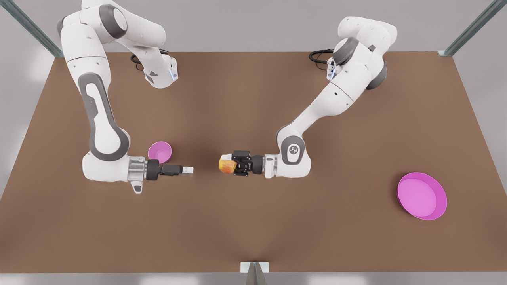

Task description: Use the left arm to pick up the apple from the plate, transfer it to the gripper of the right arm, and then use the right arm to place it into the bowl

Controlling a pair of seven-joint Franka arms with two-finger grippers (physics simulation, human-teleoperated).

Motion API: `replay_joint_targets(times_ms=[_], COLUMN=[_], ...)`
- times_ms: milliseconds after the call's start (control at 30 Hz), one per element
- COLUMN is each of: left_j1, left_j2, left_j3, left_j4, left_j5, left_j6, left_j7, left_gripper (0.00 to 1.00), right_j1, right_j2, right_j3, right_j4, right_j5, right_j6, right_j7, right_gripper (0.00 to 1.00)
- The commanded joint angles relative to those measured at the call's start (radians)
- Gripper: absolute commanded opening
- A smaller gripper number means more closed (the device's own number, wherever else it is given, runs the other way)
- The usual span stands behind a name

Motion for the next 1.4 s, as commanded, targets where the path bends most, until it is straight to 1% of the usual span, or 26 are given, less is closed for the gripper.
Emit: replay_joint_targets(times_ms=[0, 33, 67, 200, 333, 400, 500, 700, 733, 833, 900, 1000, 1100, 1200, 1367], left_j1=[-0.005, -0.022, -0.027, -0.020, -0.022, -0.023, -0.027, -0.039, -0.037, -0.037, -0.037, -0.037, -0.039, -0.039, -0.039], left_j2=[0.003, 0.035, 0.043, 0.043, 0.057, 0.055, 0.055, 0.065, 0.065, 0.065, 0.065, 0.065, 0.065, 0.065, 0.066], left_j3=[-0.001, -0.008, -0.010, -0.016, -0.024, -0.022, -0.022, -0.031, -0.031, -0.031, -0.031, -0.031, -0.031, -0.031, -0.031], left_j4=[0.006, 0.034, 0.051, 0.051, 0.051, 0.049, 0.049, 0.051, 0.051, 0.052, 0.052, 0.052, 0.052, 0.052, 0.052], left_j5=[-0.036, -0.039, -0.039, -0.040, -0.059, -0.059, -0.059, -0.068, -0.068, -0.068, -0.068, -0.068, -0.068, -0.068, -0.068], left_j6=[0.003, 0.022, 0.023, 0.025, 0.025, 0.023, 0.025, 0.028, 0.028, 0.028, 0.028, 0.028, 0.028, 0.028, 0.028], left_j7=[0.624, 0.670, 0.678, 0.735, 0.899, 0.943, 0.965, 0.966, 0.965, 0.965, 0.965, 0.965, 0.965, 0.965, 0.965], left_gripper=[0.70, 0.70, 0.70, 0.70, 0.70, 0.70, 0.67, 0.67, 0.67, 0.67, 0.67, 0.67, 0.67, 0.67, 0.67], right_j1=[-0.011, -0.010, -0.019, -0.010, 0.048, 0.052, 0.061, 0.085, 0.085, 0.075, 0.075, 0.093, 0.090, 0.091, 0.091], right_j2=[-0.039, -0.039, -0.042, -0.042, -0.010, 0.005, 0.022, 0.021, 0.010, -0.074, -0.087, -0.061, -0.062, -0.057, -0.021], right_j3=[0.003, 0.003, 0.003, 0.005, 0.005, 0.005, 0.005, 0.005, 0.005, 0.020, 0.020, 0.031, 0.051, 0.051, 0.051], right_j4=[-0.056, -0.058, -0.067, -0.070, -0.066, -0.049, -0.047, -0.055, -0.064, -0.168, -0.187, -0.176, -0.174, -0.156, -0.159], right_j5=[0.017, 0.063, 0.063, 0.063, 0.071, 0.071, 0.071, 0.071, 0.071, 0.071, 0.071, 0.117, 0.137, 0.203, 0.214], right_j6=[0.073, 0.070, 0.064, 0.073, 0.176, 0.179, 0.177, 0.185, 0.182, 0.186, 0.188, 0.269, 0.269, 0.268, 0.271], right_j7=[-0.186, -0.181, -0.170, -0.084, -0.084, -0.087, -0.101, -0.098, -0.095, -0.088, -0.086, -0.088, -0.100, -0.126, -0.212], right_gripper=[1.00, 1.00, 1.00, 1.00, 1.00, 1.00, 1.00, 1.00, 1.00, 1.00, 1.00, 1.00, 1.00, 1.00, 1.00])
